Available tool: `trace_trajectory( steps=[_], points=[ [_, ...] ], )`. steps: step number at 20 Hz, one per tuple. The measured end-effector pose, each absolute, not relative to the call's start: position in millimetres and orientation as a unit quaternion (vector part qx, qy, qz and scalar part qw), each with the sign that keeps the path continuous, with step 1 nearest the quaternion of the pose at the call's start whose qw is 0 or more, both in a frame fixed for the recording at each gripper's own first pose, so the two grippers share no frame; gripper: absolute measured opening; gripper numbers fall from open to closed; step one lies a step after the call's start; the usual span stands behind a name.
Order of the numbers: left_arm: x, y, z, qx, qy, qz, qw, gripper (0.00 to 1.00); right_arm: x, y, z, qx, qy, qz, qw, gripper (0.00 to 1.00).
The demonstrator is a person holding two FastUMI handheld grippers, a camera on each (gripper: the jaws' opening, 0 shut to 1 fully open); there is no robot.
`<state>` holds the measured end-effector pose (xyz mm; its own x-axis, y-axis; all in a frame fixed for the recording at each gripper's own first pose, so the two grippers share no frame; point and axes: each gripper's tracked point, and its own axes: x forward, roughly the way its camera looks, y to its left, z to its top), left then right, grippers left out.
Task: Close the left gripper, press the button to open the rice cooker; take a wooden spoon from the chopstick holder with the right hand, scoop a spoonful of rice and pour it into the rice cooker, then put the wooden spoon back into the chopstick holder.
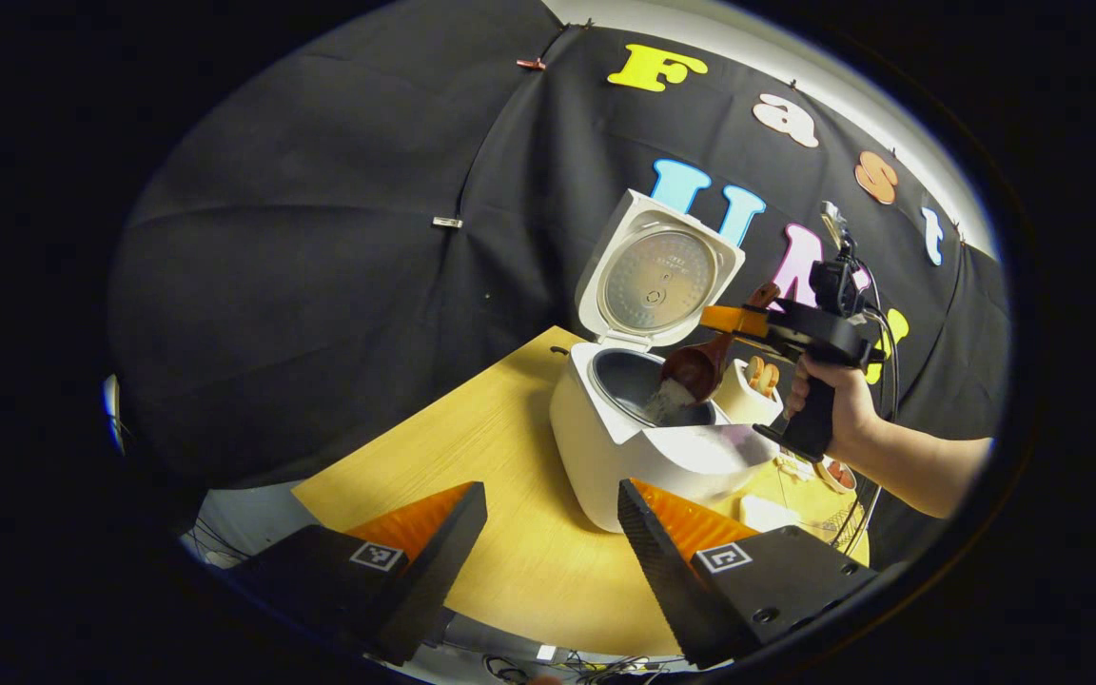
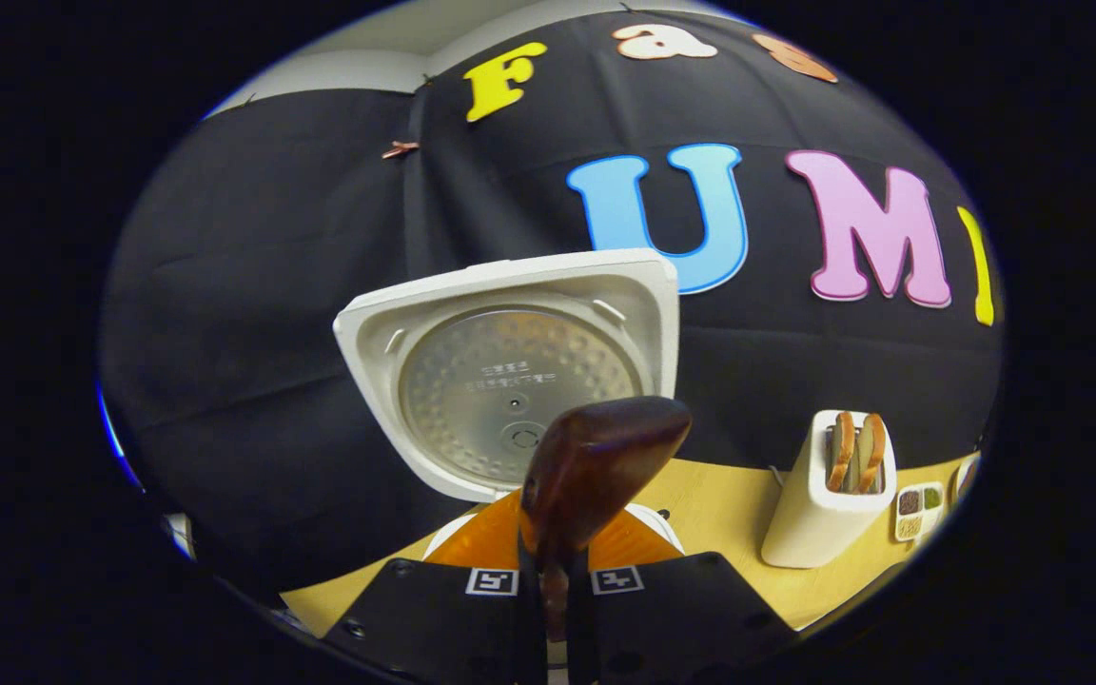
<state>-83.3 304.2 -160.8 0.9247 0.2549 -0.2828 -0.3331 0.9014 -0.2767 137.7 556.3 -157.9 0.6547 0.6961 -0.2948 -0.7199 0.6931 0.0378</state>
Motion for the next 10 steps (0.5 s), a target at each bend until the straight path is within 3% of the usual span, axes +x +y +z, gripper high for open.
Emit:
trace_trajectory(
  steps=[6, 10],
  points=[
    [-88, 288, -164, -0.155, 0.127, 0.136, 0.97, 0.96, 99, 570, -155, -0.134, 0.08, 0.44, 0.884, 0.13],
    [-88, 279, -153, -0.135, 0.115, 0.134, 0.975, 0.96, 106, 561, -146, -0.099, 0.091, 0.421, 0.897, 0.13]
  ],
)
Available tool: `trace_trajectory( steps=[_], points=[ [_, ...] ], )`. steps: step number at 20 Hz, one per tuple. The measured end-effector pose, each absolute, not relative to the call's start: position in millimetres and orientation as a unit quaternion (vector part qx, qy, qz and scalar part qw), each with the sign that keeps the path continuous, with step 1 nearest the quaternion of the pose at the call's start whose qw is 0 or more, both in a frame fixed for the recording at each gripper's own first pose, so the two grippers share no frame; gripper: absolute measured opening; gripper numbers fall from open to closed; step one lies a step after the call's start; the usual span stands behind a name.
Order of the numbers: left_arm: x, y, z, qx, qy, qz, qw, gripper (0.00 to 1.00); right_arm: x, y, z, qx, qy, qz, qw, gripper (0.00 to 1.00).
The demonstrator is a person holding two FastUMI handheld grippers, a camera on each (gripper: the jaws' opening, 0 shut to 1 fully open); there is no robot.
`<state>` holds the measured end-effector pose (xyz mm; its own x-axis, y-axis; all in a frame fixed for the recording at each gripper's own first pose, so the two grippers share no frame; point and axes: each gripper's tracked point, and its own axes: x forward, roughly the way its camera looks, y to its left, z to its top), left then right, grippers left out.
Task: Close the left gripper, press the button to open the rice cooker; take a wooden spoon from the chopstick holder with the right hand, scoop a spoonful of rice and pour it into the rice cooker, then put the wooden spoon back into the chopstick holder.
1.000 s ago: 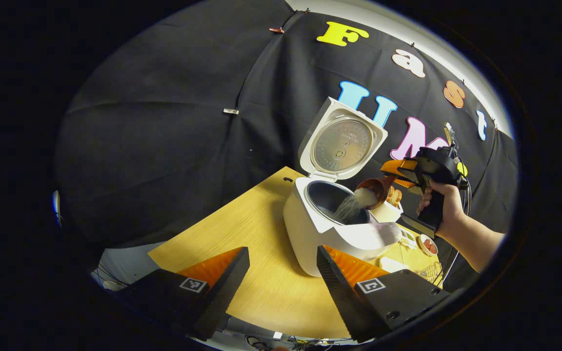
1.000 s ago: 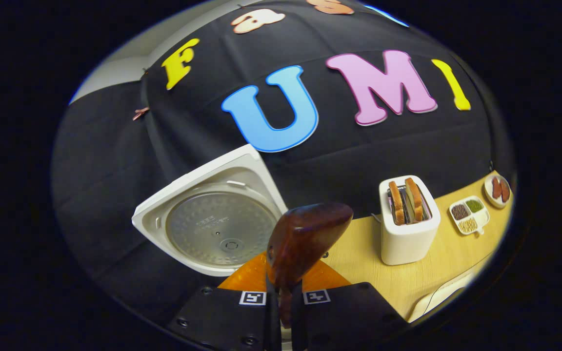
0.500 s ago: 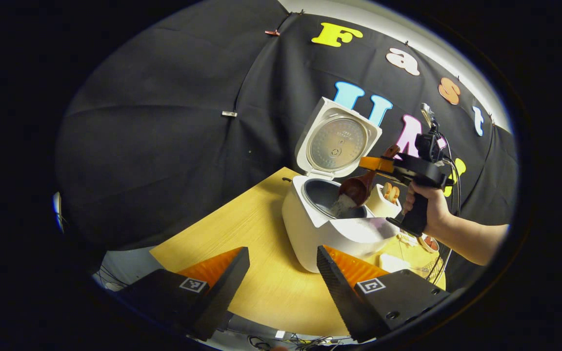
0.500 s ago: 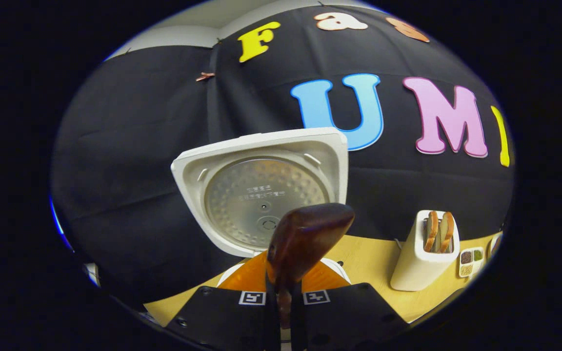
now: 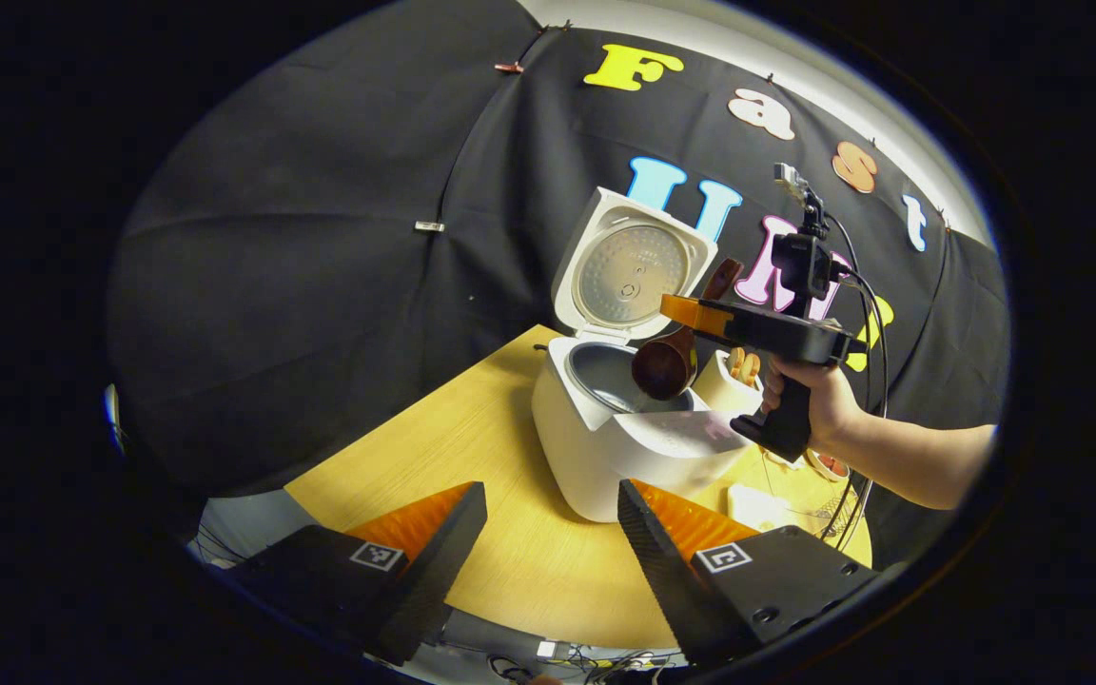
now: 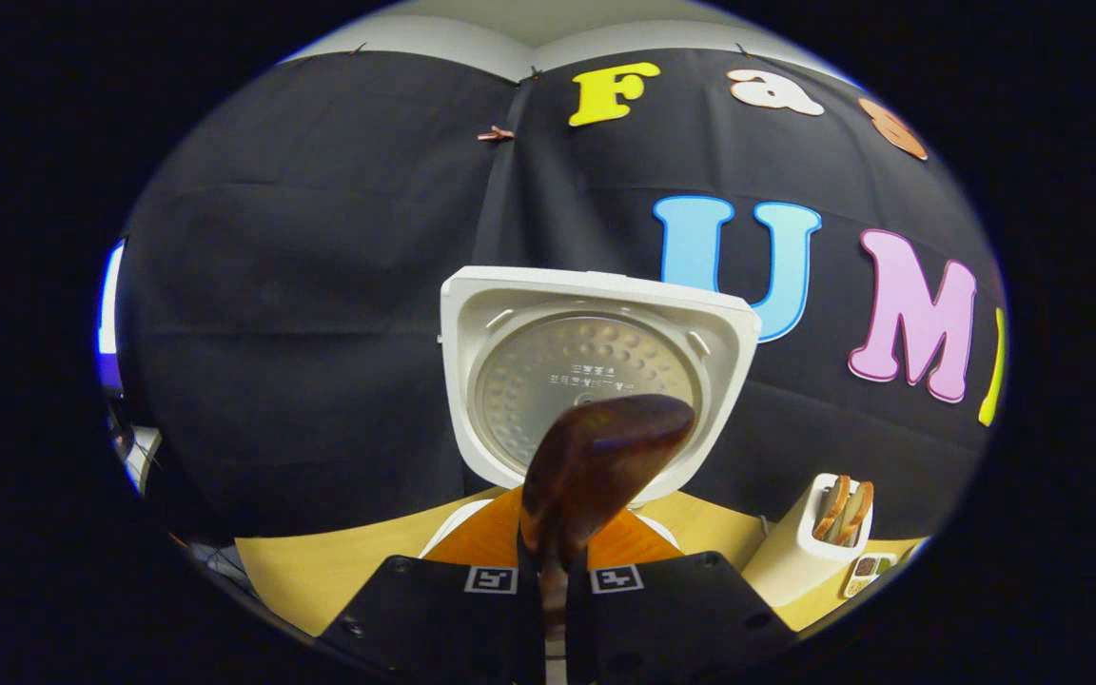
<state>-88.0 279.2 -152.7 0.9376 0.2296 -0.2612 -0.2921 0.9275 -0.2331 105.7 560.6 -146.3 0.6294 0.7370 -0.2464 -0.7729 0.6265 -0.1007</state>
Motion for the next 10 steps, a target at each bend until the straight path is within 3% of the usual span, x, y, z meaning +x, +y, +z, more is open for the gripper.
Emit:
trace_trajectory(
  steps=[9, 10],
  points=[
    [-79, 225, -149, -0.126, 0.113, 0.085, 0.982, 0.96, 137, 456, -79, 0.047, 0.108, 0.336, 0.934, 0.13],
    [-76, 219, -151, -0.122, 0.114, 0.077, 0.983, 0.96, 142, 436, -77, 0.048, 0.109, 0.323, 0.939, 0.08]
  ],
)
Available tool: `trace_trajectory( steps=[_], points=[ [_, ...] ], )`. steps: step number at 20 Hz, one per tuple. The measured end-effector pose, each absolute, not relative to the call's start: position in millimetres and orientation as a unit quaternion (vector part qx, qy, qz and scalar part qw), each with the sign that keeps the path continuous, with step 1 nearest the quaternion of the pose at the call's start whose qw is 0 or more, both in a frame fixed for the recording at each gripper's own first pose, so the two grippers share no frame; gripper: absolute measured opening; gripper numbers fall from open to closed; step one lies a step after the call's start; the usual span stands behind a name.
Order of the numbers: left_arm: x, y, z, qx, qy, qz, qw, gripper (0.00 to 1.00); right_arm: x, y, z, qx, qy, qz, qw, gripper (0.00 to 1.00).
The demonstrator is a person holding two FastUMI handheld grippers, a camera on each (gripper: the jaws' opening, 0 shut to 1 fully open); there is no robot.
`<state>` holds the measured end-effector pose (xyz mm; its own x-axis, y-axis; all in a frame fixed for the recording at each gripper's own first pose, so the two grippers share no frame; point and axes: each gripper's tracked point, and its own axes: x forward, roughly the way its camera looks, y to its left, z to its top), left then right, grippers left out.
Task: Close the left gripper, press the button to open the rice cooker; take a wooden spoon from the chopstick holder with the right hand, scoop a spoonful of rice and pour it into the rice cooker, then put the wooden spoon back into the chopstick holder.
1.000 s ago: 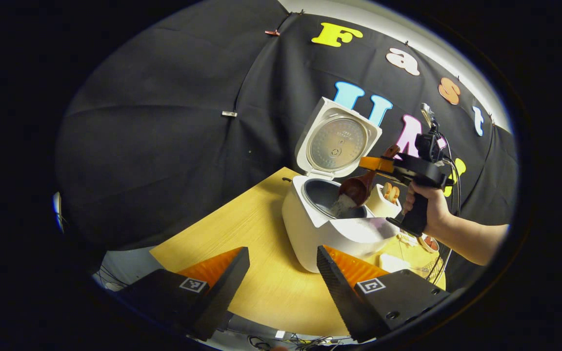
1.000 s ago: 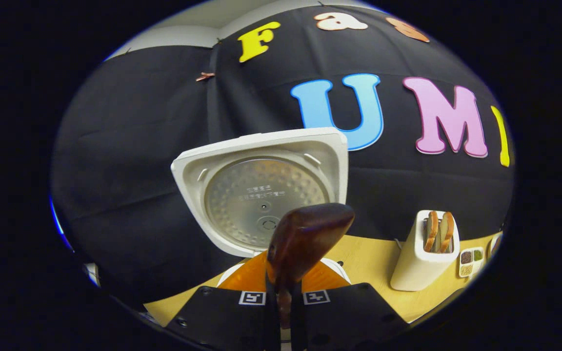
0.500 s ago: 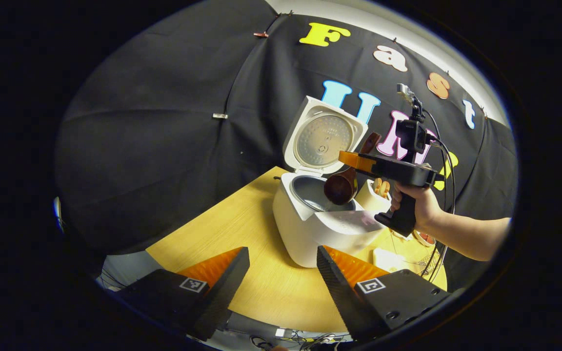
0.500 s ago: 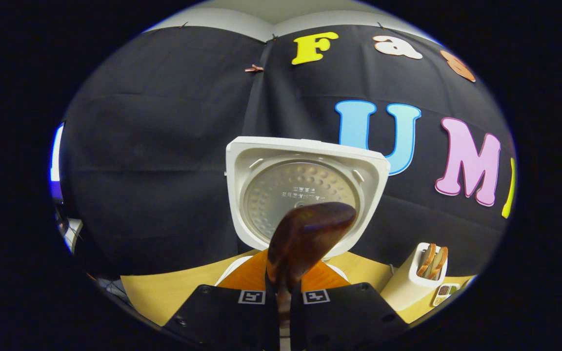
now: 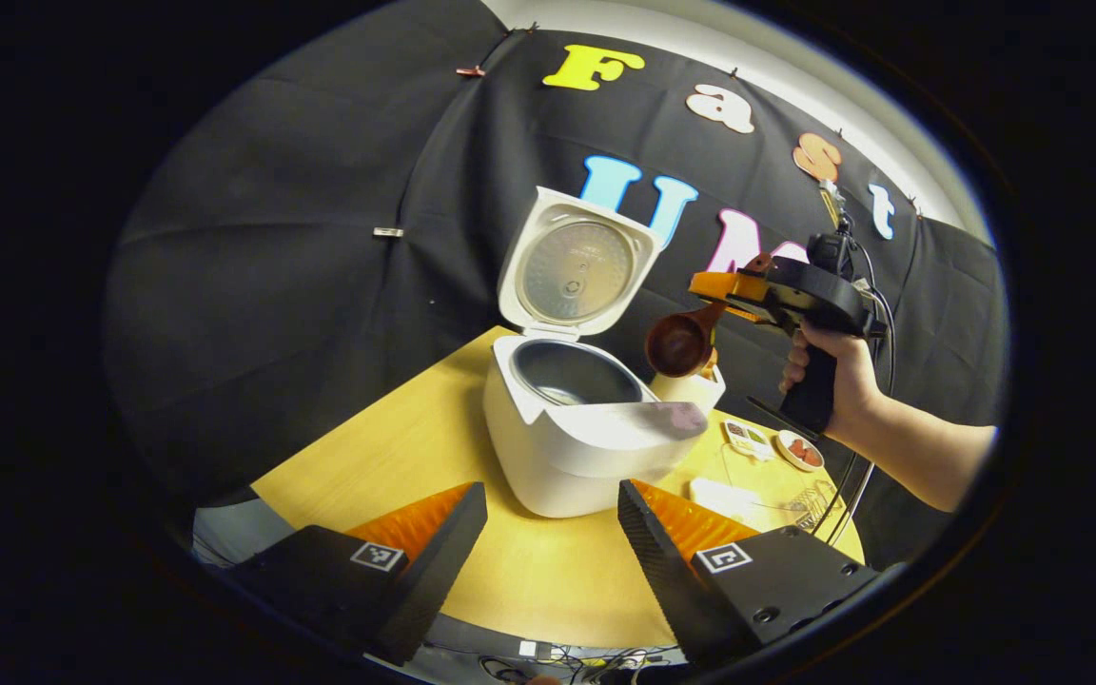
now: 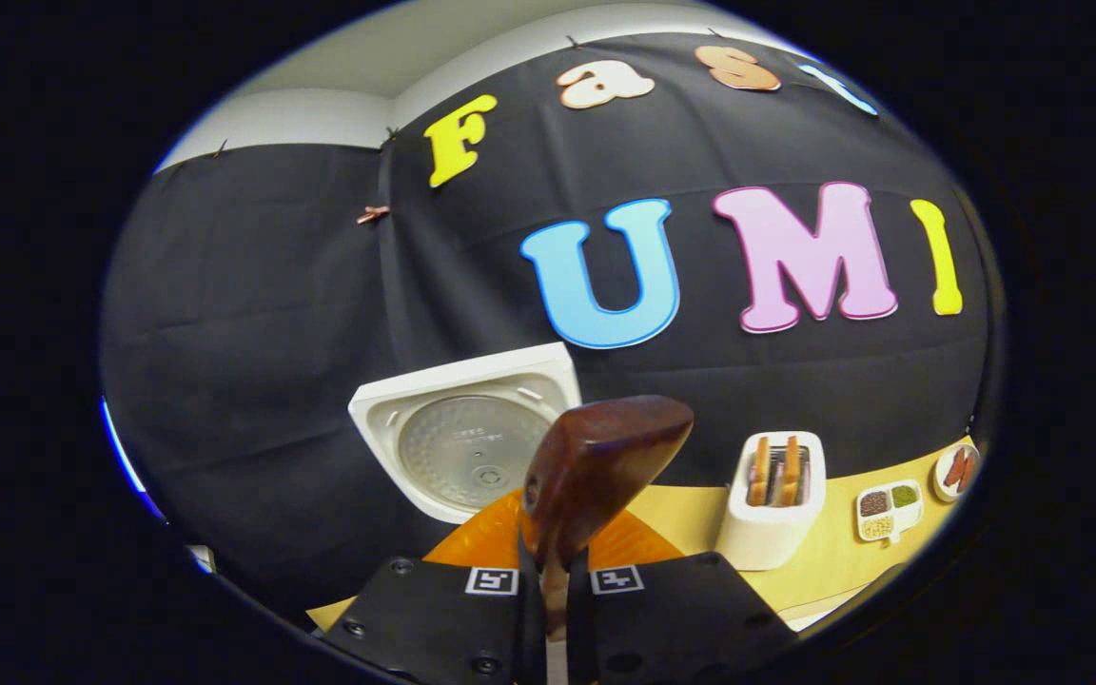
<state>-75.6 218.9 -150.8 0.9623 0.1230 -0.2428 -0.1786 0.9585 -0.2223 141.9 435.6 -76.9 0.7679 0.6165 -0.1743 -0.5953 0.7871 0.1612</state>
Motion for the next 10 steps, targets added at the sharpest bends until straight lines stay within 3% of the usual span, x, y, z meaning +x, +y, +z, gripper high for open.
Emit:
trace_trajectory(
  steps=[1, 10],
  points=[
    [-73, 211, -151, -0.117, 0.115, 0.069, 0.984, 0.96, 147, 415, -76, 0.05, 0.113, 0.307, 0.943, 0.13],
    [-39, 163, -137, -0.099, 0.112, 0.029, 0.988, 0.96, 166, 242, -48, 0.088, 0.112, 0.181, 0.973, 0.13]
  ],
)
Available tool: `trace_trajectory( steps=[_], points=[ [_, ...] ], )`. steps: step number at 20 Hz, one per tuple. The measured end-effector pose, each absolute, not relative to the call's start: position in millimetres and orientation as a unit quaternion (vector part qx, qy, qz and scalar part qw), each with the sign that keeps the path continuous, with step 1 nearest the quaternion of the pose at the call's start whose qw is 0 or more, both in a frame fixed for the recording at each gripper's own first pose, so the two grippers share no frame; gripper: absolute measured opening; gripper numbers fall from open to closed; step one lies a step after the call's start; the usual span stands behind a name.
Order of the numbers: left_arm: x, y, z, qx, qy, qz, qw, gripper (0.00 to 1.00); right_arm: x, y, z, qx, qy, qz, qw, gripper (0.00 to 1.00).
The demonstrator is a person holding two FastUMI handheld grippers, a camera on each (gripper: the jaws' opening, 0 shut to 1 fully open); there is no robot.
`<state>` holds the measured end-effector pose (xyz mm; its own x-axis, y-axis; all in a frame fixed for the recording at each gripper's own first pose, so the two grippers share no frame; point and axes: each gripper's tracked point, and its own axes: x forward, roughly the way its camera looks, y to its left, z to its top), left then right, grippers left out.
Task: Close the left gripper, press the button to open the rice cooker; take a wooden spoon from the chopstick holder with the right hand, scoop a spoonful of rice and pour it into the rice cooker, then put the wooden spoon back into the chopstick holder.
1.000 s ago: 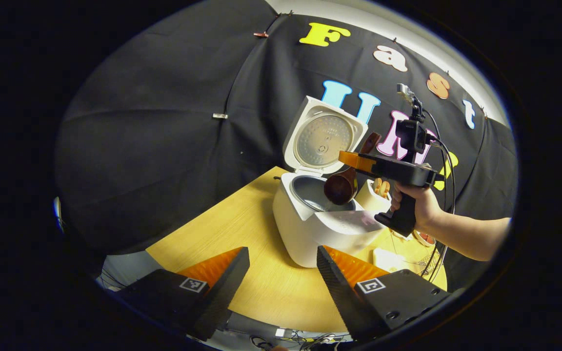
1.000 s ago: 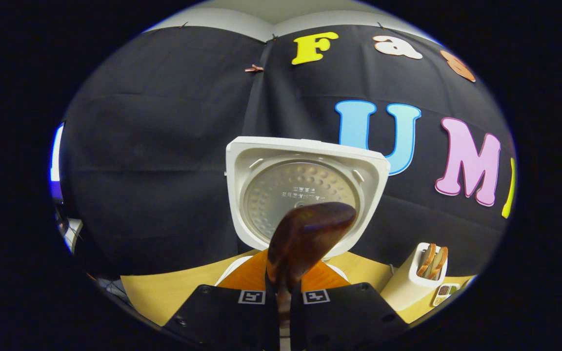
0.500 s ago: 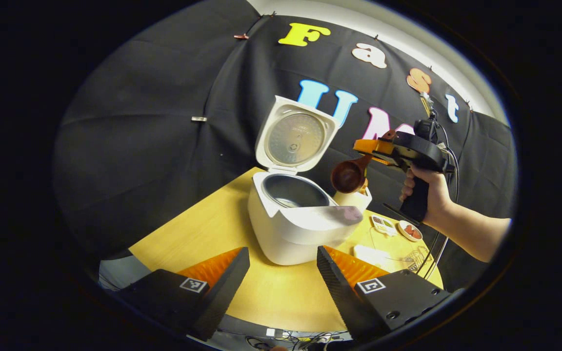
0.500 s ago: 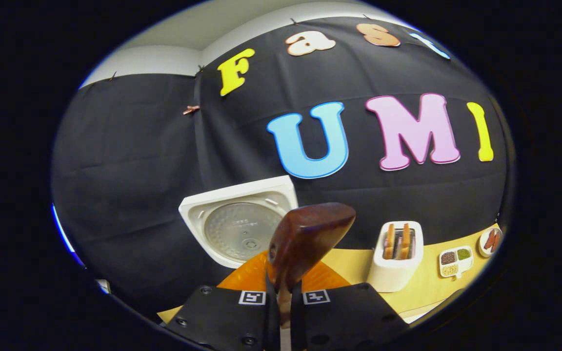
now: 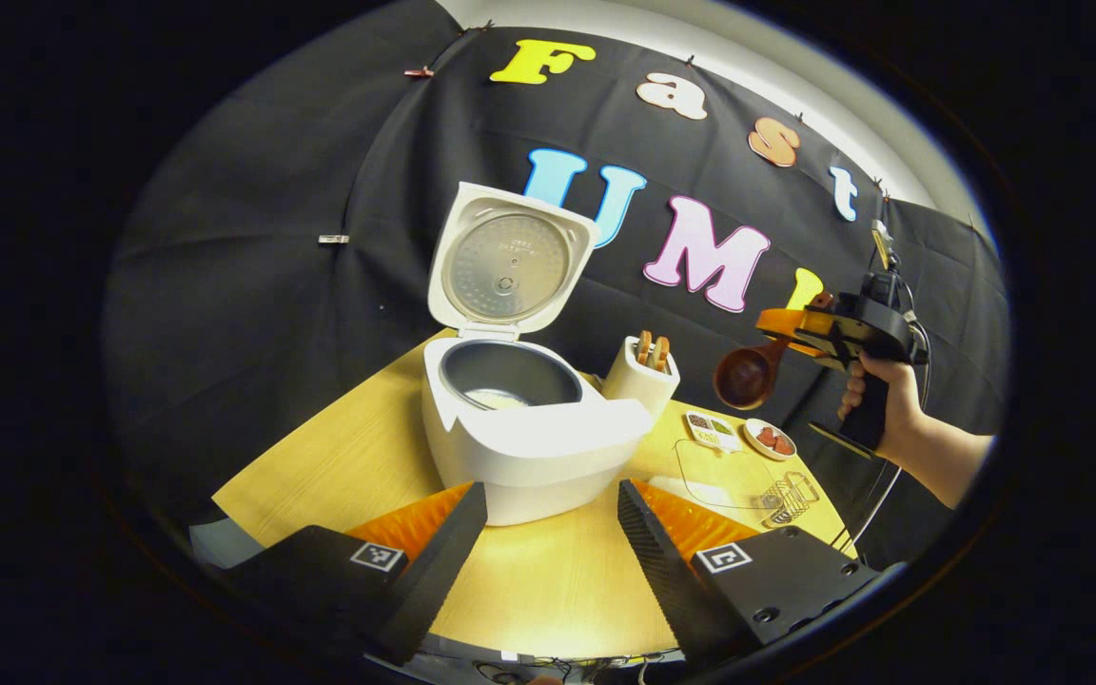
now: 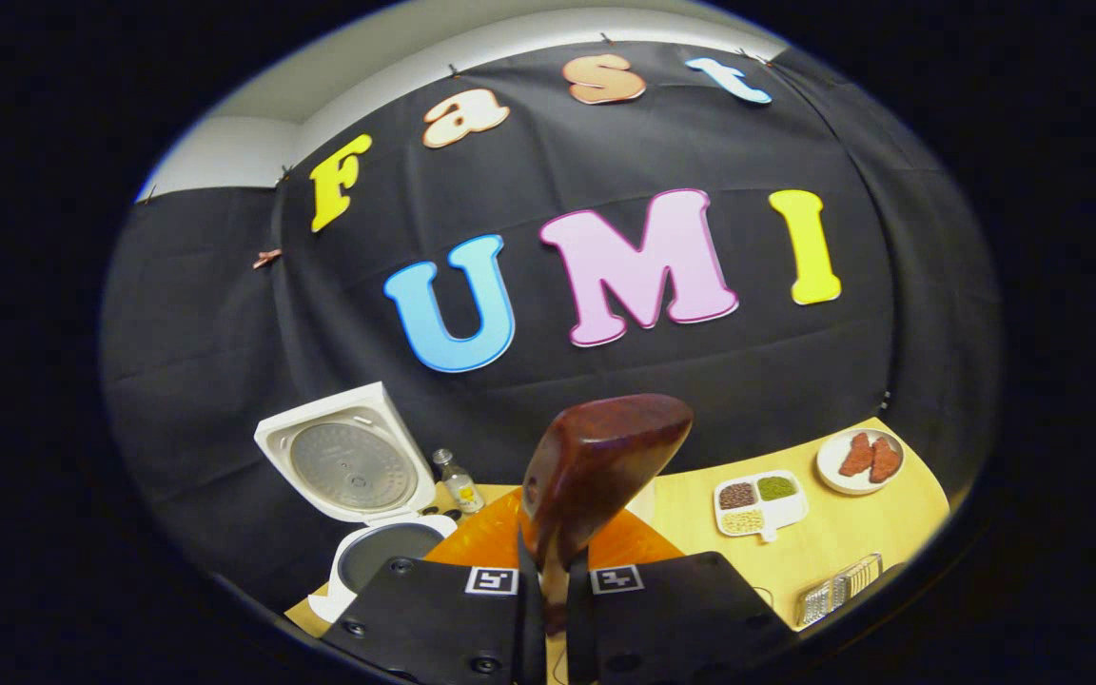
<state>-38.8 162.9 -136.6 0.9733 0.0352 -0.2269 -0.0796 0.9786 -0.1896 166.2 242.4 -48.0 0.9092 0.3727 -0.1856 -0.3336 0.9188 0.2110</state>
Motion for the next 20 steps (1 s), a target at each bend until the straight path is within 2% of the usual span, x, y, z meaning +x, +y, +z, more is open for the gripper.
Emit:
trace_trajectory(
  steps=[6, 12, 20],
  points=[
    [-8, 129, -114, -0.092, 0.097, 0.017, 0.991, 0.96, 171, 129, -47, 0.103, 0.111, 0.102, 0.983, 0.13],
    [8, 94, -97, -0.121, 0.078, 0.049, 0.988, 0.96, 181, 18, -71, 0.119, 0.137, 0.035, 0.983, 0.13],
    [15, 40, -84, -0.095, 0.08, 0.054, 0.991, 0.95, 192, -49, -136, 0.128, 0.181, 0.005, 0.975, 0.13]
  ],
)
